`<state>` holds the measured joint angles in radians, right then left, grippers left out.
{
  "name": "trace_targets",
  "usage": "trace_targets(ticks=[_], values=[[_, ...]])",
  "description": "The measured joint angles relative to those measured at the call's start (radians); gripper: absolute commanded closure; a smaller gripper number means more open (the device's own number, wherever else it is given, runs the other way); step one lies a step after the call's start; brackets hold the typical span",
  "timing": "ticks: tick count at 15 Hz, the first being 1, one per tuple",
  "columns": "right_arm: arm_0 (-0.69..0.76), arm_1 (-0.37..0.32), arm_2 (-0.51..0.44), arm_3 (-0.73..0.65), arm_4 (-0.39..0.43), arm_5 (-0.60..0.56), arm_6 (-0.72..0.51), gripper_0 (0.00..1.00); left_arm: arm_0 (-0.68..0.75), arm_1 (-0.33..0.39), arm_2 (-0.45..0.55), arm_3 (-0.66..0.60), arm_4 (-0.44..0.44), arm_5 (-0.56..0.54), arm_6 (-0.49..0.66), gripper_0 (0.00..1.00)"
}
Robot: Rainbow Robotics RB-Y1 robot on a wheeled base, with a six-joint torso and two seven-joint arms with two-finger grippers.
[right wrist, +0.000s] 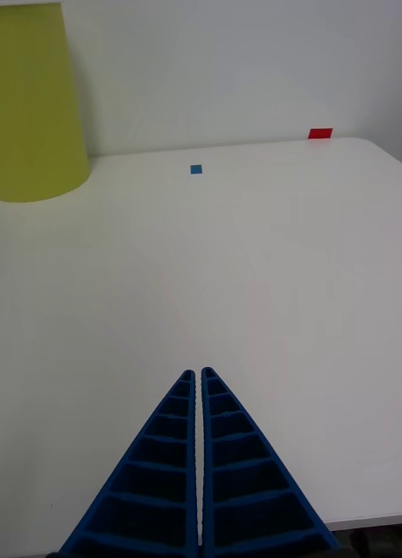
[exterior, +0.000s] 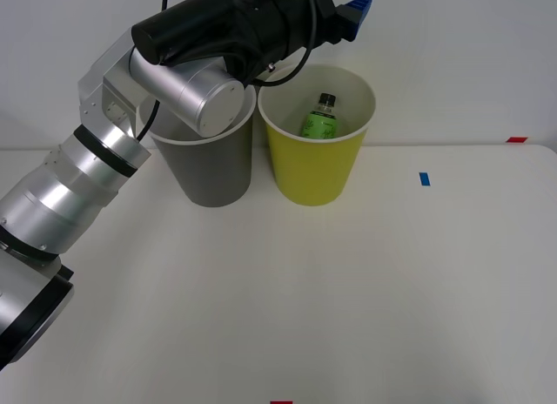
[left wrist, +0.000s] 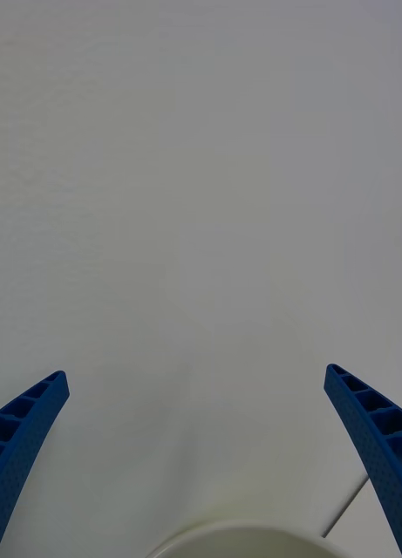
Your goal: Put cans in the gray bin and PET bottles in the light green bin.
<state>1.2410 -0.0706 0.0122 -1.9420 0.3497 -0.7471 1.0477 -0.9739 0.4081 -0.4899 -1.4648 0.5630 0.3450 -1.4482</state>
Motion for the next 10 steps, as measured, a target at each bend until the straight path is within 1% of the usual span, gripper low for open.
trace_targets(ticks=[1,2,3,5,7,10], values=[[0.000,0.000,0.000,0.000,0.000,0.000,0.000,1.00,0.001,0.000,0.000,-0.014,0.000,0.006,0.000,0.00],[0.000,0.000,0.000,0.000,0.000,0.000,0.000,1.00,0.001,0.003,0.001,-0.036,0.000,0.041,0.000,0.00],[0.000,0.000,0.000,0.000,0.000,0.000,0.000,1.00,0.001,0.009,0.006,-0.070,0.001,0.096,0.000,0.00],[0.000,0.000,0.000,0.000,0.000,0.000,0.000,1.00,0.007,0.024,0.029,-0.162,0.000,0.241,-0.001,0.00],[0.000,0.000,0.000,0.000,0.000,0.000,0.000,1.00,0.043,0.033,0.080,-0.299,-0.012,0.382,-0.006,0.00],[0.000,0.000,0.000,0.000,0.000,0.000,0.000,1.00,0.119,0.038,0.188,-0.516,-0.030,0.598,-0.015,0.00]])
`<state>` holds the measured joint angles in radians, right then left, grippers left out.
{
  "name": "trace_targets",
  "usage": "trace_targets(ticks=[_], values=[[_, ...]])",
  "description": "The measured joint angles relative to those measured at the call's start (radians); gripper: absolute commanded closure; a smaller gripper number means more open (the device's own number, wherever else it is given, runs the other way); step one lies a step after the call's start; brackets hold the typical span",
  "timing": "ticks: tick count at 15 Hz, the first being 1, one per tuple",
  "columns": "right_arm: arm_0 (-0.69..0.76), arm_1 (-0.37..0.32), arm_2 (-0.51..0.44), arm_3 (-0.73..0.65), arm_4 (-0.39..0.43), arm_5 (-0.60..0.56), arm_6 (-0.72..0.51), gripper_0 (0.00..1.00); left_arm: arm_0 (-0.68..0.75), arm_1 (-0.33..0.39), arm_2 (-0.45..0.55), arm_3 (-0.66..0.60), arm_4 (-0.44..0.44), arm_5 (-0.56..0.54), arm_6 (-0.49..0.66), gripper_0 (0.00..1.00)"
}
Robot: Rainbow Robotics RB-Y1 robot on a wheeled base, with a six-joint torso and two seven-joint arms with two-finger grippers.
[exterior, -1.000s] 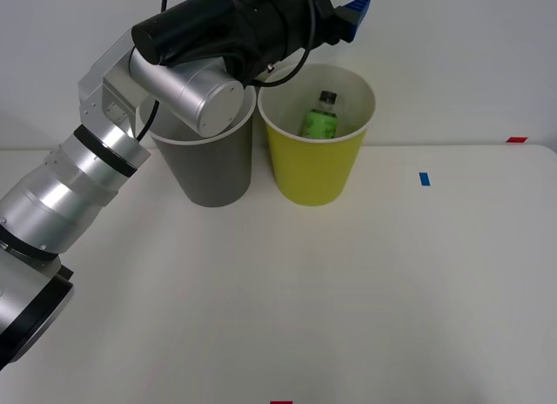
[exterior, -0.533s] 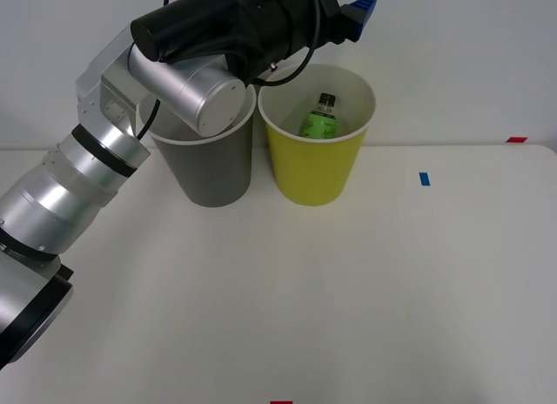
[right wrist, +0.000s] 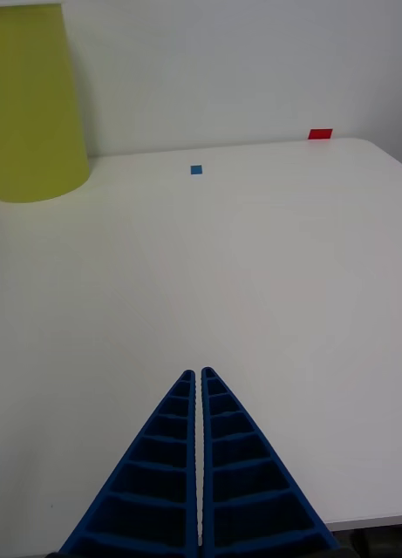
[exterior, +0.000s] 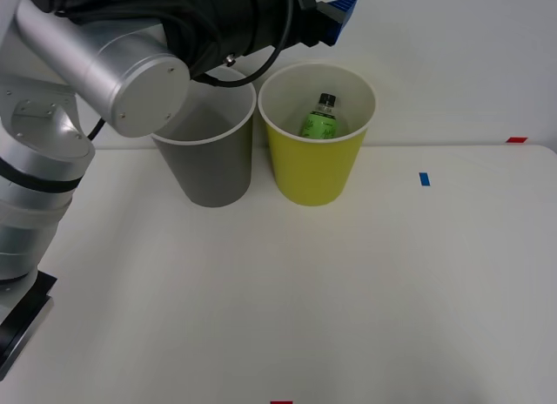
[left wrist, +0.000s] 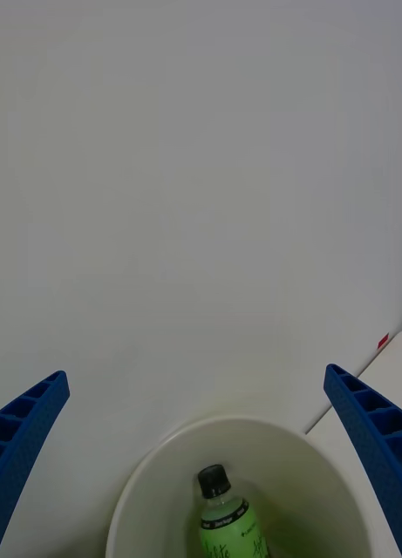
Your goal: Put cans in the gray bin and PET bottles in the light green bin.
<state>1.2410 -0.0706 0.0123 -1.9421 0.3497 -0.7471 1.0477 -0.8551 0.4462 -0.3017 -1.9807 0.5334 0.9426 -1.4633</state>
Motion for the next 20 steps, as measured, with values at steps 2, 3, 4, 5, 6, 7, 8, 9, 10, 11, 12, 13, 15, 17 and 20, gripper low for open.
trace_targets(ticks=[2,3,4,5,6,7,8,9,10,11,12,13,15,17,20], values=[[0.000,0.000,0.000,0.000,0.000,0.000,0.000,1.00,0.084,0.009,0.059,-0.141,-0.019,0.081,-0.007,0.00],[0.000,0.000,0.000,0.000,0.000,0.000,0.000,1.00,0.146,0.018,0.080,-0.202,-0.030,0.097,-0.010,0.00],[0.000,0.000,0.000,0.000,0.000,0.000,0.000,1.00,0.205,0.031,0.100,-0.257,-0.037,0.105,-0.012,0.00],[0.000,0.000,0.000,0.000,0.000,0.000,0.000,1.00,0.258,0.047,0.120,-0.305,-0.040,0.109,-0.013,0.00],[0.000,0.000,0.000,0.000,0.000,0.000,0.000,1.00,0.299,0.064,0.137,-0.339,-0.042,0.111,-0.012,0.00],[0.000,0.000,0.000,0.000,0.000,0.000,0.000,1.00,0.342,0.081,0.151,-0.369,-0.045,0.112,-0.013,0.00],[0.000,0.000,0.000,0.000,0.000,0.000,0.000,1.00,0.382,0.094,0.164,-0.394,-0.051,0.113,-0.014,0.00],[0.000,0.000,0.000,0.000,0.000,0.000,0.000,1.00,0.418,0.105,0.179,-0.416,-0.057,0.113,-0.015,0.00],[0.000,0.000,0.000,0.000,0.000,0.000,0.000,1.00,0.468,0.114,0.196,-0.441,-0.064,0.113,-0.015,0.00],[0.000,0.000,0.000,0.000,0.000,0.000,0.000,1.00,0.517,0.121,0.216,-0.467,-0.072,0.113,-0.015,0.00],[0.000,0.000,0.000,0.000,0.000,0.000,0.000,1.00,0.570,0.124,0.238,-0.496,-0.081,0.113,-0.017,0.00],[0.000,0.000,0.000,0.000,0.000,0.000,0.000,1.00,0.632,0.125,0.258,-0.529,-0.089,0.113,-0.018,0.00],[0.000,0.000,0.000,0.000,0.000,0.000,0.000,1.00,0.750,0.139,0.297,-0.609,-0.117,0.111,-0.019,0.00],[0.000,0.000,0.000,0.000,0.000,0.000,0.000,1.00,0.858,0.162,0.324,-0.633,-0.139,0.100,-0.017,0.00],[0.000,0.000,0.000,0.000,0.000,0.000,0.000,1.00,1.015,0.172,0.351,-0.637,-0.171,-0.003,-0.015,0.00]])
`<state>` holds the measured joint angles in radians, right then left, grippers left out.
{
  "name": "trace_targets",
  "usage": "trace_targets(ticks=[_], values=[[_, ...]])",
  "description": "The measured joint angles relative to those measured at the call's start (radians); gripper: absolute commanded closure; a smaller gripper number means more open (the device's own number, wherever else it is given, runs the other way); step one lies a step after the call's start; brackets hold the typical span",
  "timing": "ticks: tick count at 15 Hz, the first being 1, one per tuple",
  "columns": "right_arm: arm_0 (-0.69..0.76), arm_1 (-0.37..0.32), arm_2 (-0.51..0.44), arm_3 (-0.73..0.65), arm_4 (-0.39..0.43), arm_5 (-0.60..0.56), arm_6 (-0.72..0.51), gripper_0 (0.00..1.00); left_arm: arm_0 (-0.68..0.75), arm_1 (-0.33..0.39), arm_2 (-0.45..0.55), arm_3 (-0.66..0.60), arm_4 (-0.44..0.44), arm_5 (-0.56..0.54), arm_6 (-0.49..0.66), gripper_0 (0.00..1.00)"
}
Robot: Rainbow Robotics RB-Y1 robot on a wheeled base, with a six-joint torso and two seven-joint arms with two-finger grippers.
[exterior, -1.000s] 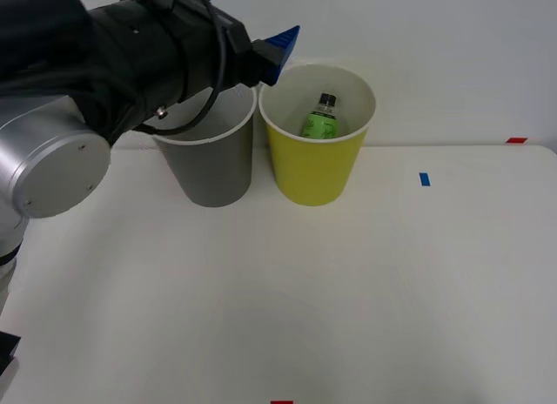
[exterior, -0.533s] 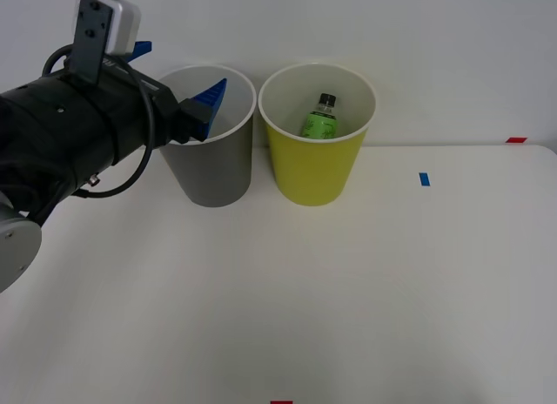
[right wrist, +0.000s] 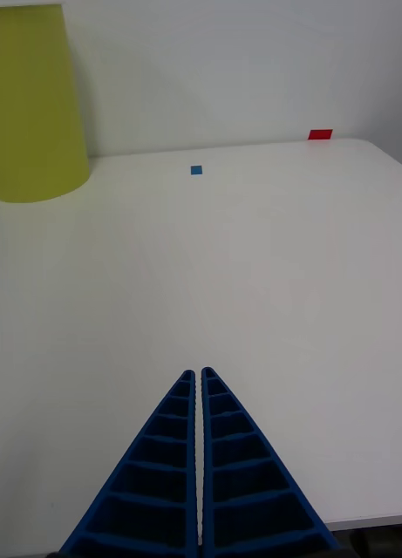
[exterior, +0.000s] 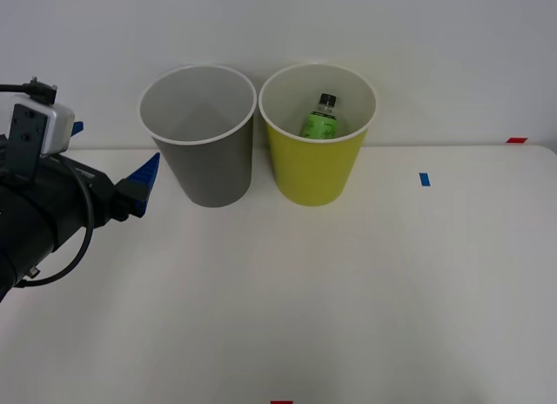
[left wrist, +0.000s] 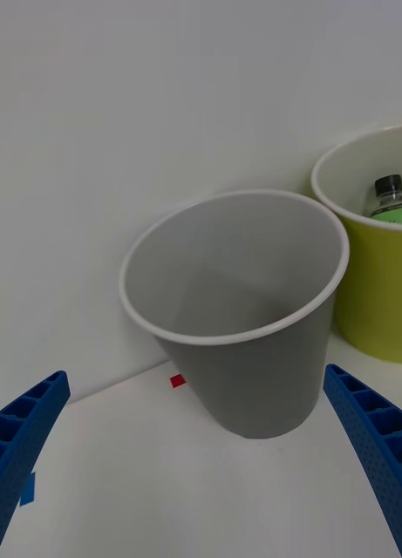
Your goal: Put cans in the gray bin and PET bottles in the light green bin.
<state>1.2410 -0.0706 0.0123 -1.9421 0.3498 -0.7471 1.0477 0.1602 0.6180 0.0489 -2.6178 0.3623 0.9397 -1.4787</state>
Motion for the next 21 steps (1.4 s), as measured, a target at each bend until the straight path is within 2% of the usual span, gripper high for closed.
trace_targets(ticks=[6,8,11,13,18,21], values=[[0.000,0.000,0.000,0.000,0.000,0.000,0.000,1.00,0.305,0.000,0.007,0.000,-0.187,-0.343,0.013,0.00],[0.000,0.000,0.000,0.000,0.000,0.000,0.000,1.00,0.379,-0.006,0.008,0.024,-0.200,-0.521,0.022,0.00],[0.000,0.000,0.000,0.000,0.000,0.000,0.000,1.00,0.513,-0.012,0.004,0.126,-0.204,-0.838,0.031,0.00],[0.000,0.000,0.000,0.000,0.000,0.000,0.000,1.00,0.643,-0.024,-0.016,0.188,-0.203,-0.995,0.038,0.00],[0.000,0.000,0.000,0.000,0.000,0.000,0.000,1.00,0.782,-0.031,-0.084,0.348,-0.199,-1.268,0.042,0.00],[0.000,0.000,0.000,0.000,0.000,0.000,0.000,1.00,0.881,-0.032,-0.091,0.367,-0.203,-1.314,0.040,0.00]])
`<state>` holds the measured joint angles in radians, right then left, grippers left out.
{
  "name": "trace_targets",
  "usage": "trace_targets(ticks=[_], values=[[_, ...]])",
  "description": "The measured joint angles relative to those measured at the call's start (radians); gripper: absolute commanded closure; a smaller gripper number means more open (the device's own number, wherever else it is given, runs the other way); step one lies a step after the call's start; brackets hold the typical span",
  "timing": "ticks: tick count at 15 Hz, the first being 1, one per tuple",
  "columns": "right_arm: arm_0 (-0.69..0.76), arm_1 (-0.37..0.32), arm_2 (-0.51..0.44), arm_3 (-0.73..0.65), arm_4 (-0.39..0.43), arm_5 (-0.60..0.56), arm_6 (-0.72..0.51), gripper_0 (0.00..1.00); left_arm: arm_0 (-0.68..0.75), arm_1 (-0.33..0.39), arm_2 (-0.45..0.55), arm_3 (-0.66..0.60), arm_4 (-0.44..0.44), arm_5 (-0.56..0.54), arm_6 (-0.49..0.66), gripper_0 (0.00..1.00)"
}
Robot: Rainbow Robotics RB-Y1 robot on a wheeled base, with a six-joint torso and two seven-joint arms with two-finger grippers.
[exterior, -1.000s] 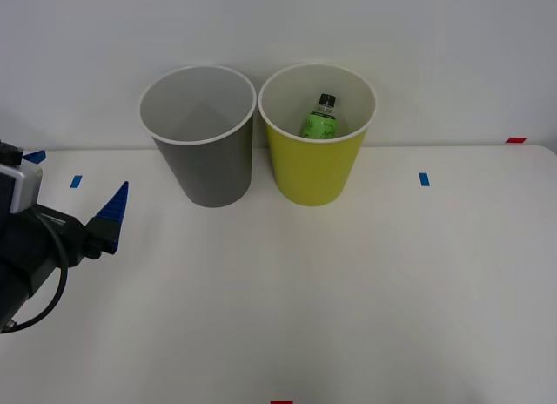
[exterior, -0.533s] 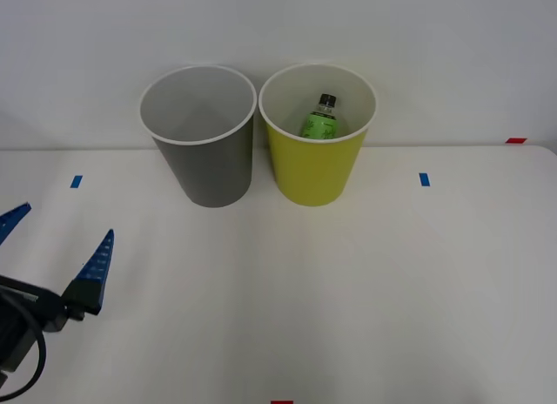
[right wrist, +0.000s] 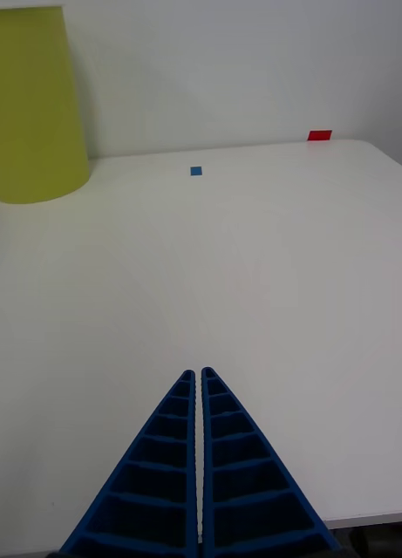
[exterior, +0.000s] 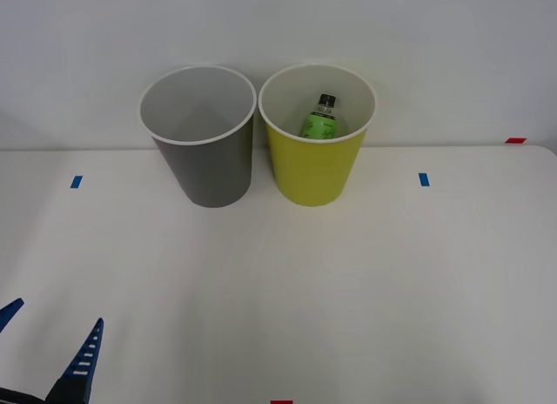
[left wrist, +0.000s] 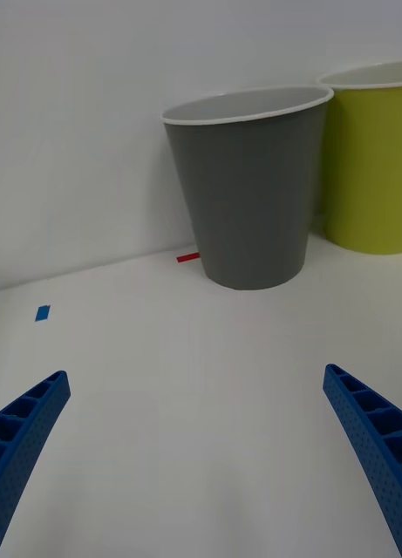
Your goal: Put cans in the gray bin and PET bottles in the light green bin.
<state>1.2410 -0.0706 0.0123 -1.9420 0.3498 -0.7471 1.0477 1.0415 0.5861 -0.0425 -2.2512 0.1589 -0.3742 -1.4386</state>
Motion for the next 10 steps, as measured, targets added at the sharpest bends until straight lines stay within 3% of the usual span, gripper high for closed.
trace_targets(ticks=[10], values=[[0.000,0.000,0.000,0.000,0.000,0.000,0.000,1.00,0.178,-0.051,0.015,0.018,0.023,-0.011,-0.044,0.00]])
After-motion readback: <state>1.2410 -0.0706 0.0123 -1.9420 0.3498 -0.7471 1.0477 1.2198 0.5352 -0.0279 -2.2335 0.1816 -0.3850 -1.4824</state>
